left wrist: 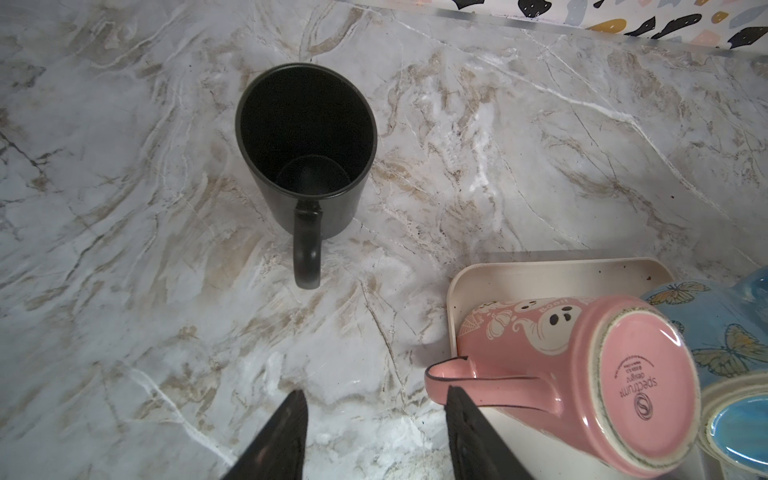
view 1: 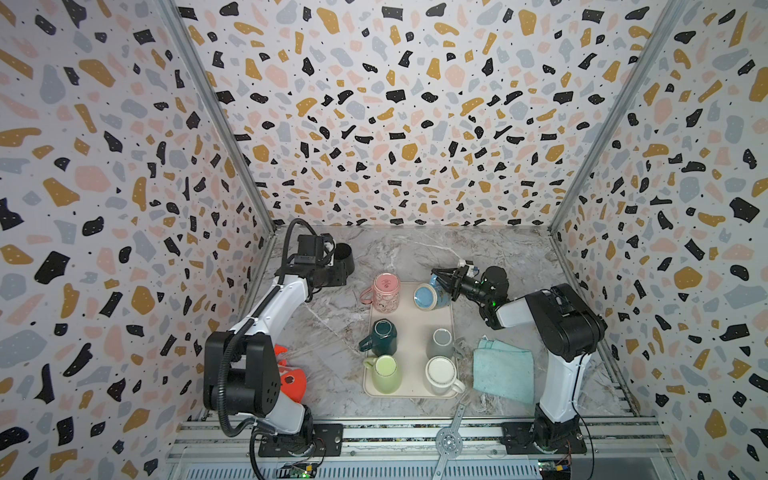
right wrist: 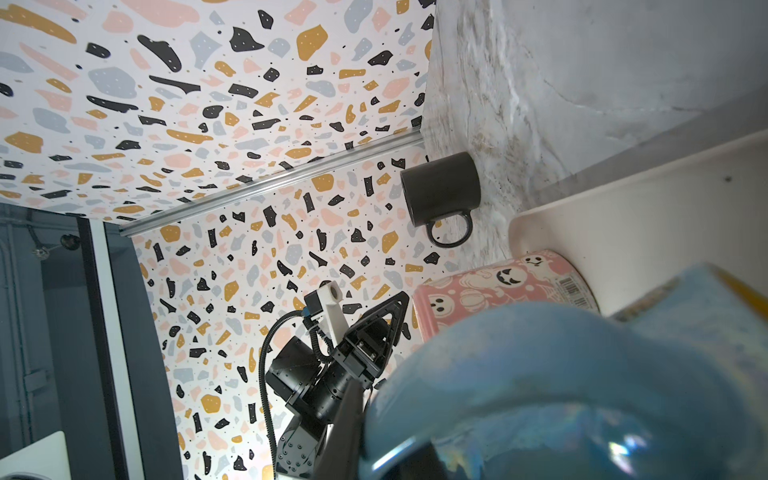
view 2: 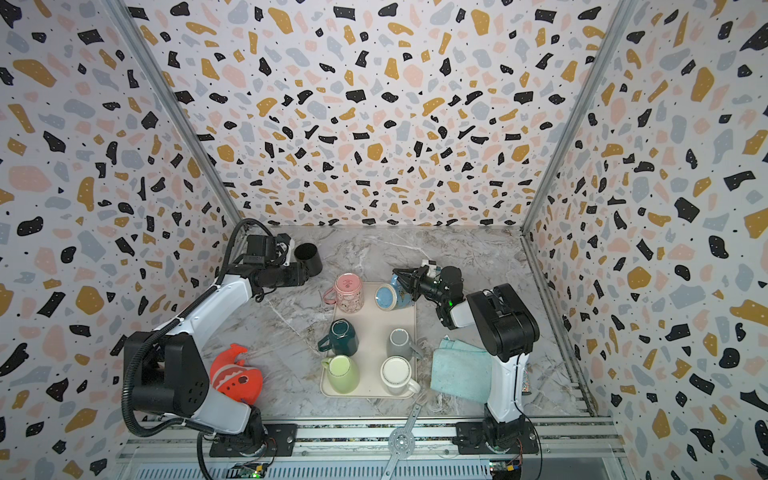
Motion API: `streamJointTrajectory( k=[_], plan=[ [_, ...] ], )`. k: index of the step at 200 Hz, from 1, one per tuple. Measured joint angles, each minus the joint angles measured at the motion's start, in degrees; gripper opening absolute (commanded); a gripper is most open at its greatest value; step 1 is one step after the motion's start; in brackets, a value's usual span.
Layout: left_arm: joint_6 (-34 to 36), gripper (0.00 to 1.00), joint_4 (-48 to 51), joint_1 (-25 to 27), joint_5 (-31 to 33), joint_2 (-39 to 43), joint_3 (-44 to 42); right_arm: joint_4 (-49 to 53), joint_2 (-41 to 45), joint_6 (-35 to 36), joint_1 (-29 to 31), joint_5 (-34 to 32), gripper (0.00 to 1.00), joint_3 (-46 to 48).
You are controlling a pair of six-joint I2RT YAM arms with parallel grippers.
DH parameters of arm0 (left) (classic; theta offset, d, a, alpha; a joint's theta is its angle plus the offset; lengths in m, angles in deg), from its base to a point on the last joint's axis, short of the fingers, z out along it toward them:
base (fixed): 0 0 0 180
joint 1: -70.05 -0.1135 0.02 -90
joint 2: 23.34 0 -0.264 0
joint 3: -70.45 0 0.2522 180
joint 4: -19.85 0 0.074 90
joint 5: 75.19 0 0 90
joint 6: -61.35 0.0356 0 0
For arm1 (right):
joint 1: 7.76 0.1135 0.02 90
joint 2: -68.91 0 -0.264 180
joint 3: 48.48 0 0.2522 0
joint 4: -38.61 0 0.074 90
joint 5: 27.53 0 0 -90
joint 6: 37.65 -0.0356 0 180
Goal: Turn the mug right side up
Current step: 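Lift and rotate the blue butterfly mug upright with the right gripper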
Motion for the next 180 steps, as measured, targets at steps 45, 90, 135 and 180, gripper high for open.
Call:
streamJointTrajectory(
  k=[45,90,135,180],
  plan=[
    [-0.02,0.54,0.57,0.0,-0.92,0.5,1.6,6.62,3.26,10.97,0.68,0.68,0.0,-0.2],
    [-0.04,0.54,0.96,0.0,-2.93,1.38,4.28,18.03,8.48,26.69,1.66,0.52,0.0,-3.23],
    [-0.09,0.52,1.57,0.24,-6.32,1.88,7.19,38.82,14.43,51.8,6.49,-4.61,0.0,-12.96],
    [-0.02,0.52,2.51,1.53,-9.73,2.16,13.77,55.28,19.21,75.95,12.11,-13.0,0.0,-19.34]
  ],
)
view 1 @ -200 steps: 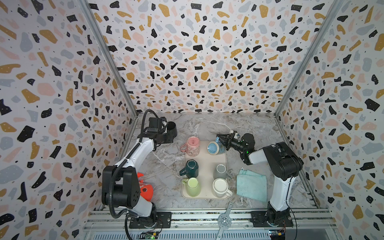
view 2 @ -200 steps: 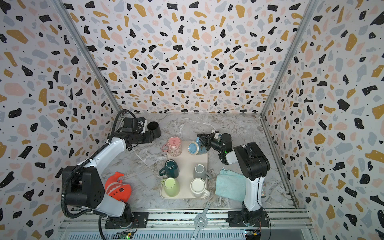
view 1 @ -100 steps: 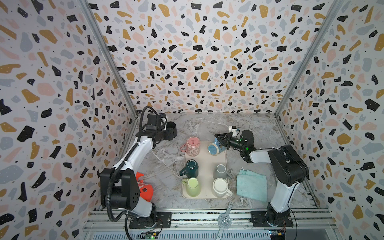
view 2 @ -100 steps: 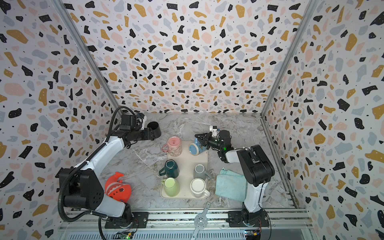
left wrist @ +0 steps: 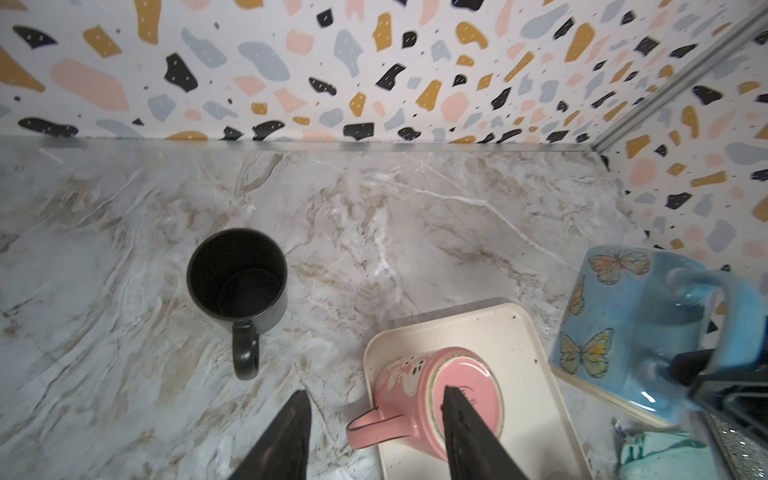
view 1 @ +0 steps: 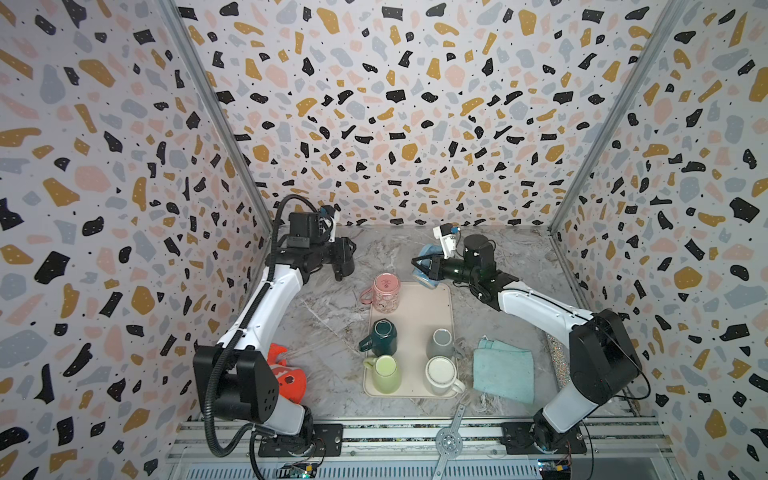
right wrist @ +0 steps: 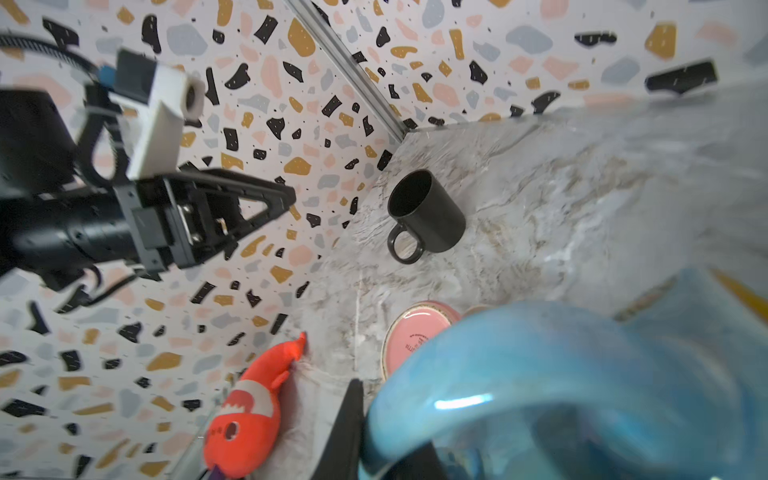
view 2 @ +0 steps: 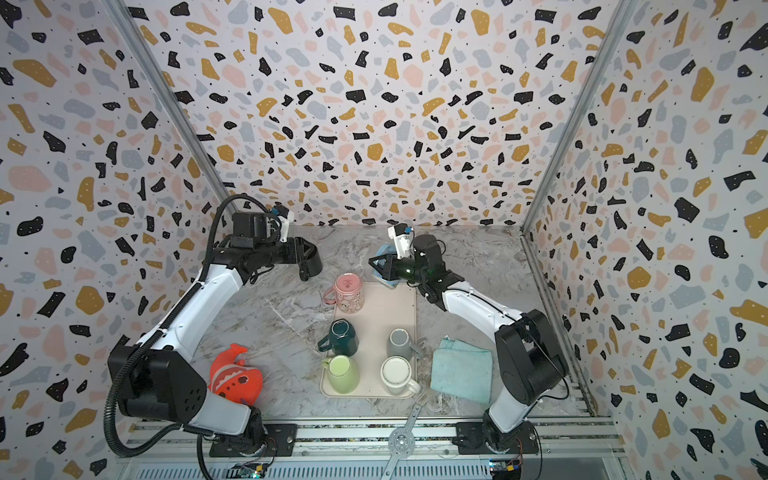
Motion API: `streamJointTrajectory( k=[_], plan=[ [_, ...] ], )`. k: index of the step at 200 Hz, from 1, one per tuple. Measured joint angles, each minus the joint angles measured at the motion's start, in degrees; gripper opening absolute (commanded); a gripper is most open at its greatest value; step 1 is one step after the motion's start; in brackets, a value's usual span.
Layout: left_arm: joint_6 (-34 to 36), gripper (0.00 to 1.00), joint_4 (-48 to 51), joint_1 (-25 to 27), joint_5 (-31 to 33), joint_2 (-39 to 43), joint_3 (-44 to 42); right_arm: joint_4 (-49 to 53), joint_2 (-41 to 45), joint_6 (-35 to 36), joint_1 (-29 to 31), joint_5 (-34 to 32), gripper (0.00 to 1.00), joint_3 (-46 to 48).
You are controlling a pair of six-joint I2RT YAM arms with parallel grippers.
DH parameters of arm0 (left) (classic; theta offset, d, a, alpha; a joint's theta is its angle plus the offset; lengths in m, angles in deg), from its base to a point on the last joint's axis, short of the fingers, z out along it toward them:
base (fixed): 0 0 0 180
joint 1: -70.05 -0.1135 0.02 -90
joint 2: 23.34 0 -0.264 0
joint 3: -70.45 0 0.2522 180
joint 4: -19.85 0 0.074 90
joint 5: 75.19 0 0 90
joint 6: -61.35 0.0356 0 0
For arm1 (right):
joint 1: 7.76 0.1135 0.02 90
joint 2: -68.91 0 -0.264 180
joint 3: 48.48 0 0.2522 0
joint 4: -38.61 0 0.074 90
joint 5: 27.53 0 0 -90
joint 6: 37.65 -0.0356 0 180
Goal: Turn the mug right side up
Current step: 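Lift and rotate the blue butterfly mug upright with the right gripper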
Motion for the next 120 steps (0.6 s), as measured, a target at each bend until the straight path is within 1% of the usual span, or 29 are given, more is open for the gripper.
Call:
streamJointTrajectory(
  k=[24,44,56,77,120],
  plan=[
    [0.0,0.53,-0.07,0.76,-2.78,0.17,3.26,5.81,2.58,12.13,3.8,-8.09,0.0,-0.04],
    [0.28,0.54,0.02,2.03,-4.83,0.17,6.12,7.3,4.42,21.7,7.61,-16.41,0.0,1.4],
    [0.74,0.54,0.44,3.17,-5.57,0.02,8.26,7.26,5.46,26.8,9.7,-21.27,0.0,2.8],
    [2.71,0.55,1.81,5.53,-6.64,-0.85,13.03,6.14,6.47,35.15,12.81,-27.76,0.0,5.35],
    [7.58,0.55,6.4,8.72,-8.81,-5.51,22.16,0.46,6.47,51.36,15.37,-41.66,0.0,9.86]
  ],
)
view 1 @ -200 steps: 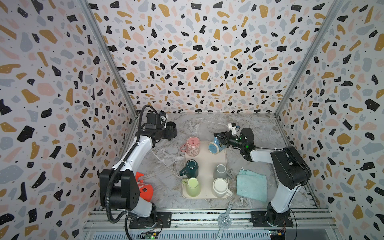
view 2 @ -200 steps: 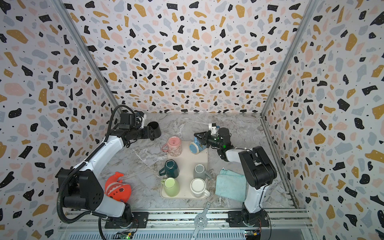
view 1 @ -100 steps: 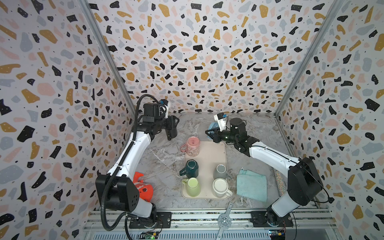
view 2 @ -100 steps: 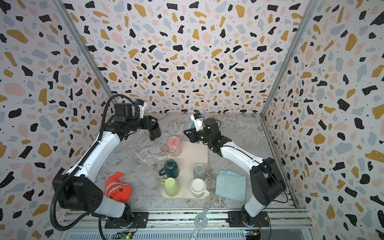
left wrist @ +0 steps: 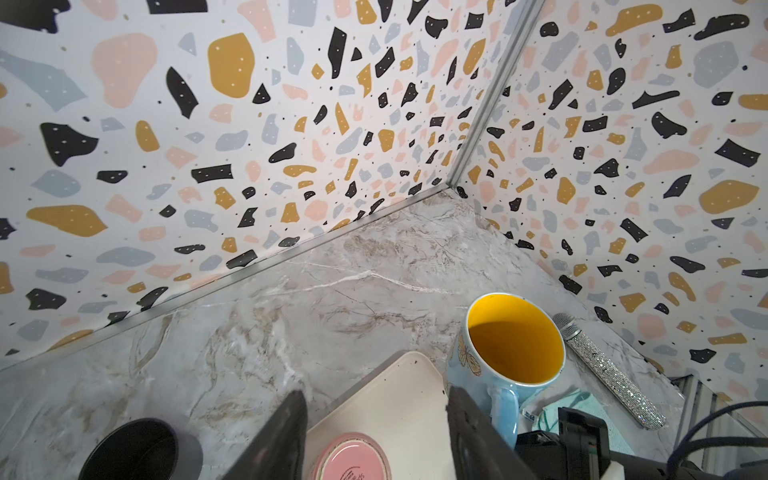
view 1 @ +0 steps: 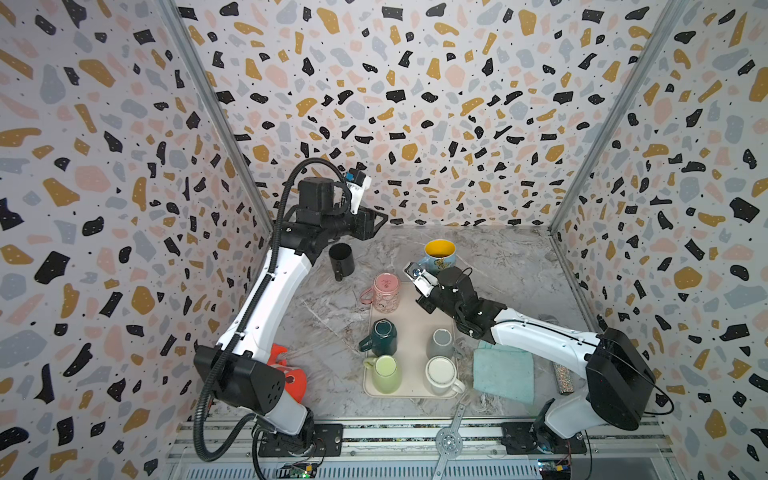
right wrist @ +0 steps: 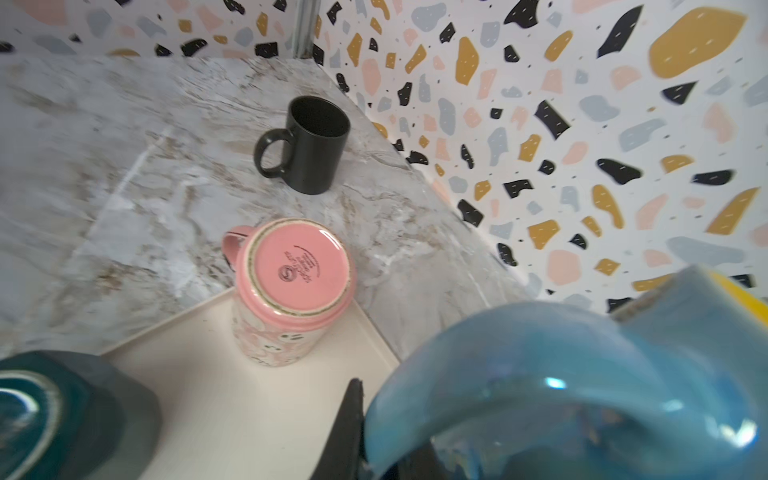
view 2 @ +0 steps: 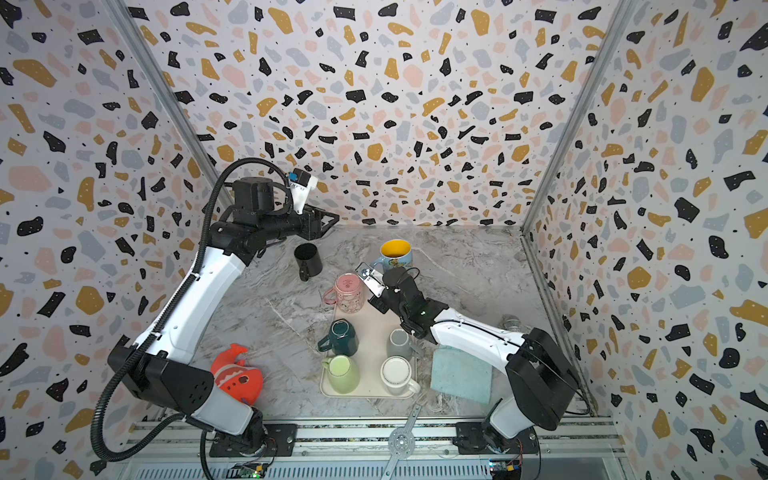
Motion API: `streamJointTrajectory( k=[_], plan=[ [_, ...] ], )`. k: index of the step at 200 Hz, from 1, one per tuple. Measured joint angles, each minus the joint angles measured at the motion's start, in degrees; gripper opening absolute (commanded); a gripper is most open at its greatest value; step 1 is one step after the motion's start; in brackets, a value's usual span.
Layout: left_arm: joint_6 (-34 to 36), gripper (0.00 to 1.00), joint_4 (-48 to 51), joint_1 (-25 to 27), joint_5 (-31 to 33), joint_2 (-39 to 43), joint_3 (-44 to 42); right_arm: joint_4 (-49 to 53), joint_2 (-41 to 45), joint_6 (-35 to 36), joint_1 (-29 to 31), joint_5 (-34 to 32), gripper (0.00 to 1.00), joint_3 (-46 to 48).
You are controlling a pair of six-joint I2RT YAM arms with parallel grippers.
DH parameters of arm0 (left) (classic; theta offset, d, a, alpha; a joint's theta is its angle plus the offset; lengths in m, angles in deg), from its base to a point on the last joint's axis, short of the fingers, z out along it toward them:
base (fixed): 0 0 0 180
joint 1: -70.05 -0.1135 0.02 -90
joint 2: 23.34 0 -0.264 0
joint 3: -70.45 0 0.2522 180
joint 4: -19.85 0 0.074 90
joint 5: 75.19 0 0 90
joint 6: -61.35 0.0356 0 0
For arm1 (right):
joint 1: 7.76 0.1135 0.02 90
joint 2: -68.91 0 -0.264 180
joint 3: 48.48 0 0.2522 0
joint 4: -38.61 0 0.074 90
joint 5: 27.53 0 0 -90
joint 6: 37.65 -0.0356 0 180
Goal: Turn the mug right side up
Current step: 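Move the left gripper to the upright blue mug held by the right gripper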
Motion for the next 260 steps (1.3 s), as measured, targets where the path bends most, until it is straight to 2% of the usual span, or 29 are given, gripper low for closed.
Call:
streamJointTrajectory(
  k=[51,92,166,260],
  plan=[
    [7.17,0.57,8.46,3.89,-0.96,-7.5,9.35,-12.98,-2.6,17.46,0.59,-11.02,0.0,0.35],
    [13.97,0.58,16.74,7.61,-0.66,-12.68,18.03,-19.47,-7.21,25.18,0.66,-14.47,0.0,0.35],
    [22.8,0.6,25.68,10.03,1.95,-14.75,20.28,-19.56,-8.39,25.44,0.22,-13.77,0.0,-0.57],
    [27.26,0.6,28.3,12.63,2.51,-15.28,20.28,-19.17,-8.39,24.26,0.07,-12.55,0.0,-1.99]
  ],
)
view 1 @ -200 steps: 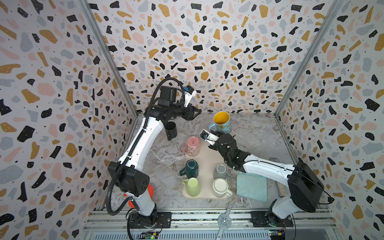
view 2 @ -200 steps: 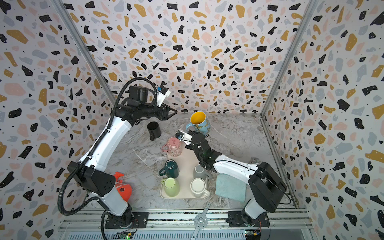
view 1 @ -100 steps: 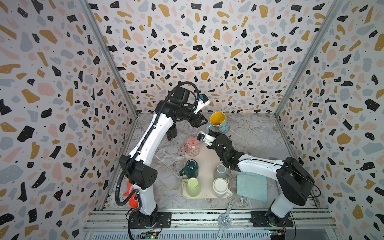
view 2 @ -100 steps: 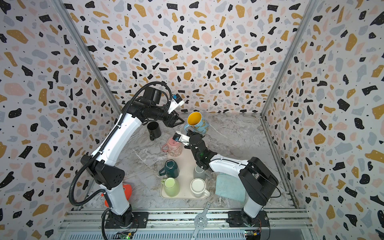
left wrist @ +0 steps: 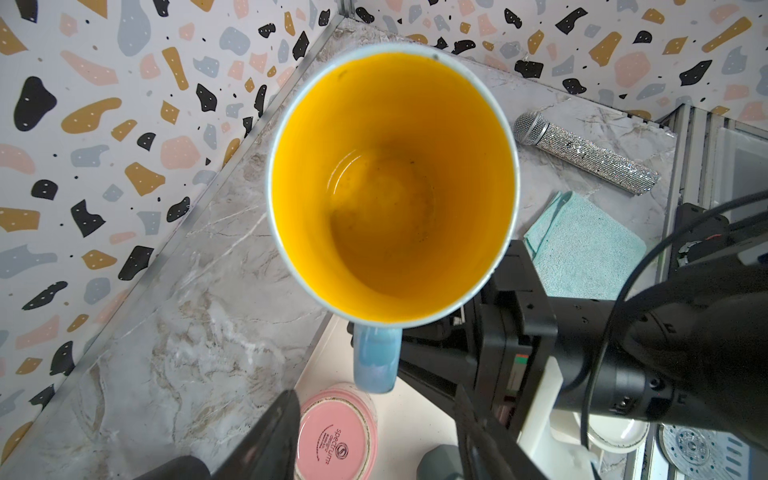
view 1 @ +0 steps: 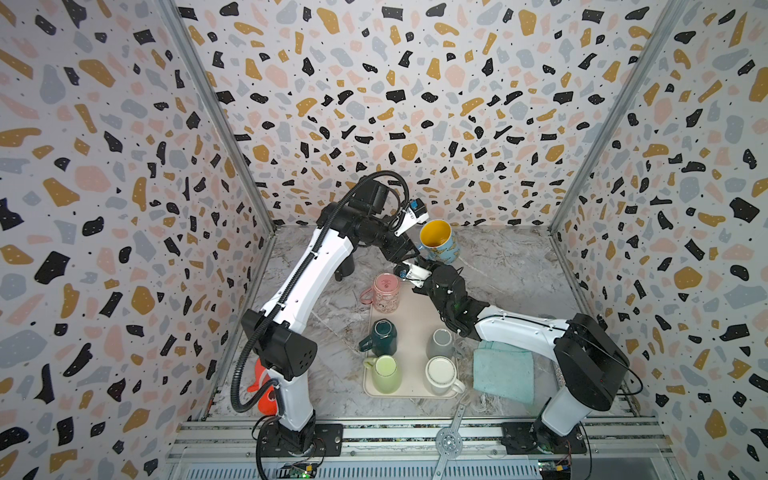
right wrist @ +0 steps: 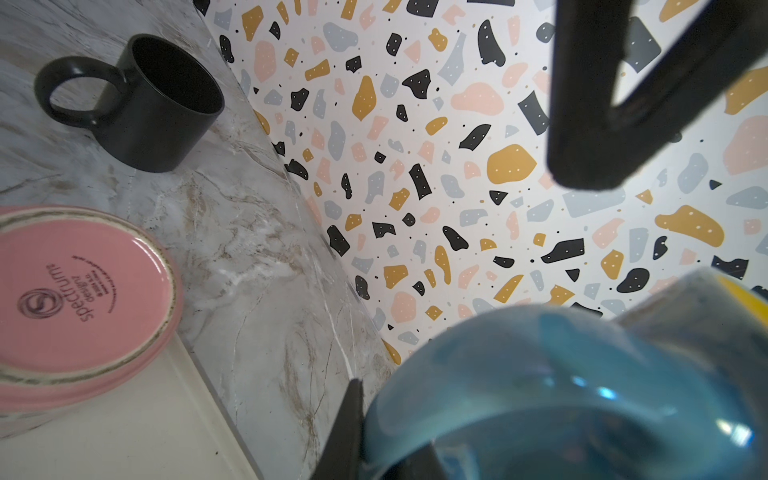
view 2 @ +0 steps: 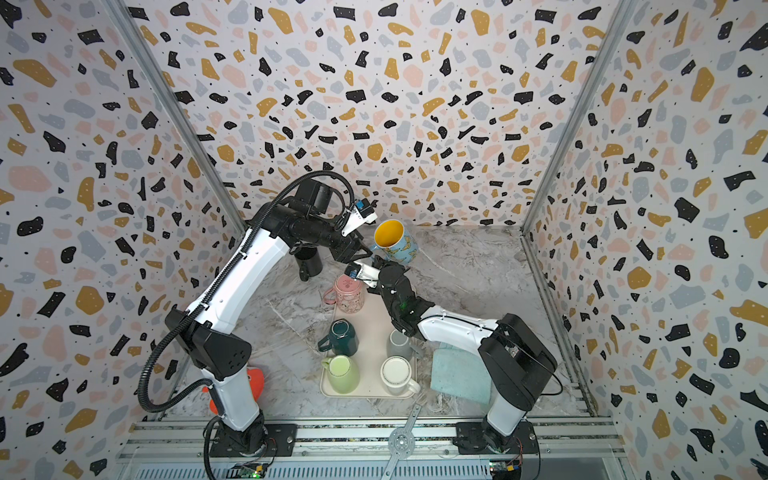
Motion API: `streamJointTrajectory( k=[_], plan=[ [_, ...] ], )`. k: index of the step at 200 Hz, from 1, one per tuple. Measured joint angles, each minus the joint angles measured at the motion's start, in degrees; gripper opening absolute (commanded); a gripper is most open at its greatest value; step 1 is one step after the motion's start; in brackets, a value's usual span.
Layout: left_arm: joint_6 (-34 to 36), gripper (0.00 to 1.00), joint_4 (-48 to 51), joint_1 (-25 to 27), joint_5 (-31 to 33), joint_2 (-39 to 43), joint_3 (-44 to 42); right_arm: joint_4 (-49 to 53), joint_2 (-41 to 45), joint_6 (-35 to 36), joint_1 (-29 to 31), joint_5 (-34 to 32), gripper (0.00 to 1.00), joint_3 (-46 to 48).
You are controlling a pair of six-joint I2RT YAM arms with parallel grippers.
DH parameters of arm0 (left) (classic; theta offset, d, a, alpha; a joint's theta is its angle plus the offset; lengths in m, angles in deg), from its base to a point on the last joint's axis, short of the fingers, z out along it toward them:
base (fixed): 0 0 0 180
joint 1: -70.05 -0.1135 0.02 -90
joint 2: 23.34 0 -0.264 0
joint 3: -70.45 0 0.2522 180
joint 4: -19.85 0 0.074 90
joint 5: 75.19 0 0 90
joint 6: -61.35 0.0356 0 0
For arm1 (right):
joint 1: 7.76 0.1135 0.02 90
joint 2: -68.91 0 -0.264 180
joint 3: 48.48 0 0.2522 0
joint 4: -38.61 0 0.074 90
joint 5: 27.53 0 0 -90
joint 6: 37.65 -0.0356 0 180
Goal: Turn the mug right side up
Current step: 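Move the left gripper to the upright blue mug held by the right gripper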
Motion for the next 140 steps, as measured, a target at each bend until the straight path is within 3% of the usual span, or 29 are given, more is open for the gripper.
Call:
streamJointTrajectory(
  k=[140],
  plan=[
    [-0.57,0.58,-0.7,0.42,-0.04,-2.75,-0.13,0.63,0.0,-0.2,0.72,1.07,0.0,-0.28]
  ],
)
